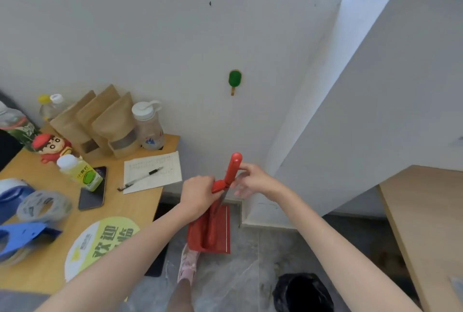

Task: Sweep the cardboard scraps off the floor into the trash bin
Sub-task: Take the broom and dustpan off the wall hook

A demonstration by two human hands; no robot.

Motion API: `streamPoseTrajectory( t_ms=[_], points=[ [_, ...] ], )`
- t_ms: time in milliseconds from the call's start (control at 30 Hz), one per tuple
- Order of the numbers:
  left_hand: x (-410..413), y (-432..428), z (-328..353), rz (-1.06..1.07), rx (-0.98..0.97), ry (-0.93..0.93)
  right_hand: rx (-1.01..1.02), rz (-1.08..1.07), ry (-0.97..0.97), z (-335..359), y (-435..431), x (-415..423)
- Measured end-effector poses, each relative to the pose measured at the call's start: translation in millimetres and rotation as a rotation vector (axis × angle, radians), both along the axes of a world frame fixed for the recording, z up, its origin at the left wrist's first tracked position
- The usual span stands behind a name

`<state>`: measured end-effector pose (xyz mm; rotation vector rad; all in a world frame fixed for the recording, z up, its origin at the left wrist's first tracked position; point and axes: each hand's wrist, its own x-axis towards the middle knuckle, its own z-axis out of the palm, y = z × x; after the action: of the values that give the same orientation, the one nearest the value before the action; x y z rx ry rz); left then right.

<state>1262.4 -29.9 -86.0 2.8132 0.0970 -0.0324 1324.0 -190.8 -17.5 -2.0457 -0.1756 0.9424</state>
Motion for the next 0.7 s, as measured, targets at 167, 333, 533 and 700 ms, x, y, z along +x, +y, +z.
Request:
streamPoseTrajectory(
  t_ms=[167, 333, 533, 700],
  points=[
    [-58, -15, -5, 0.006, 0.036, 0.006, 0.059, -0.135, 0.212, 0, -14, -53],
    [-96, -14, -7, 0.024, 0.011, -0.017, -0.029, 0.104, -0.218, -20, -12, -91],
    [-130, -25, 4, -0.006, -0.032, 0.027, 0.22, -0.25, -0.186, -26, 18, -132],
    [-151, -18, 7, -0.044, -0.036, 0.068, 0.233, -0.332, -0.193, -27, 24, -154]
  ],
)
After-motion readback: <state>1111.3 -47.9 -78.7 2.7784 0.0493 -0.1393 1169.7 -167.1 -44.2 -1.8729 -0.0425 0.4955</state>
